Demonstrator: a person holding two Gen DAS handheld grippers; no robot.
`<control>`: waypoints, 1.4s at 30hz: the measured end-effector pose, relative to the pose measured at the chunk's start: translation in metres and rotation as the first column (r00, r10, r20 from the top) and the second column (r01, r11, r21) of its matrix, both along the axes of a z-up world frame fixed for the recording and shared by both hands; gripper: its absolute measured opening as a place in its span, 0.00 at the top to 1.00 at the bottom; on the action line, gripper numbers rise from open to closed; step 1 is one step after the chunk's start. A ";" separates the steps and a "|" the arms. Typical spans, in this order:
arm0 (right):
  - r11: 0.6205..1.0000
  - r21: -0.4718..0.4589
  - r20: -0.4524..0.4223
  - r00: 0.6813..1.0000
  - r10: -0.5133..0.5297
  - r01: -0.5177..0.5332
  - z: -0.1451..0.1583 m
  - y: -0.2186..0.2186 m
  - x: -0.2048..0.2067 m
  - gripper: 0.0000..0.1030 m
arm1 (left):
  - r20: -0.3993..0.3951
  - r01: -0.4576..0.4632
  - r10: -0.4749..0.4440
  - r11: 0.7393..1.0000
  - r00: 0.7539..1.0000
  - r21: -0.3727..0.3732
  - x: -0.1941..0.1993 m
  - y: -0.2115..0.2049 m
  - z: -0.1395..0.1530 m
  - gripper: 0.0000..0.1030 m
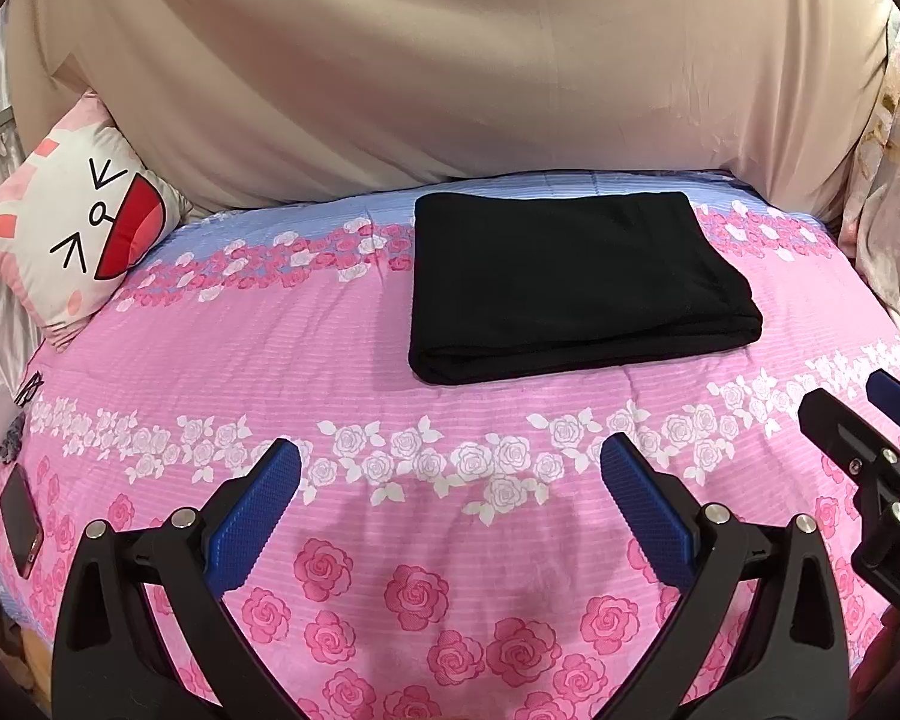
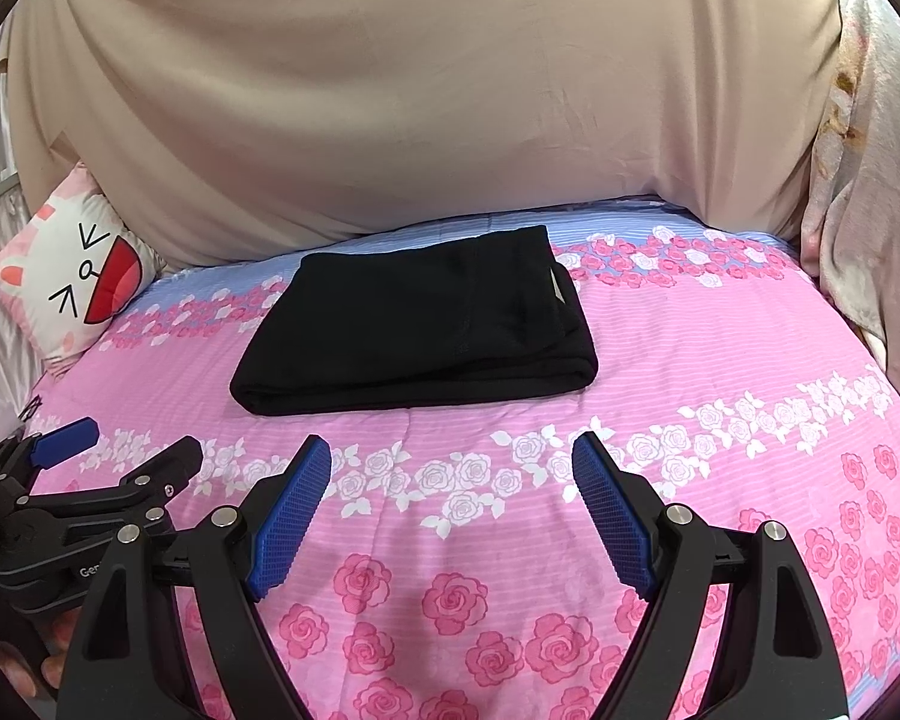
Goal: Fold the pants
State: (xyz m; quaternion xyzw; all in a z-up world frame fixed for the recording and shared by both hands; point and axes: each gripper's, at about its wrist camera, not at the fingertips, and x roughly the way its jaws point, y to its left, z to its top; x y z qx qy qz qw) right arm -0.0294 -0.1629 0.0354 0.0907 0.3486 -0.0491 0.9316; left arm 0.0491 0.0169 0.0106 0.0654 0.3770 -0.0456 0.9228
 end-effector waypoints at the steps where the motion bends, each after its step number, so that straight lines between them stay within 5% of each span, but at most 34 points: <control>1: 1.000 0.000 0.000 1.000 0.000 0.000 0.000 0.001 0.000 0.22 | 0.002 0.000 0.000 1.000 1.000 0.001 0.000 0.000 0.001 0.05; 42: 1.000 0.009 -0.001 1.000 -0.013 0.013 0.000 -0.007 -0.002 0.22 | 0.018 0.018 -0.019 1.000 1.000 0.016 0.002 -0.009 0.002 0.05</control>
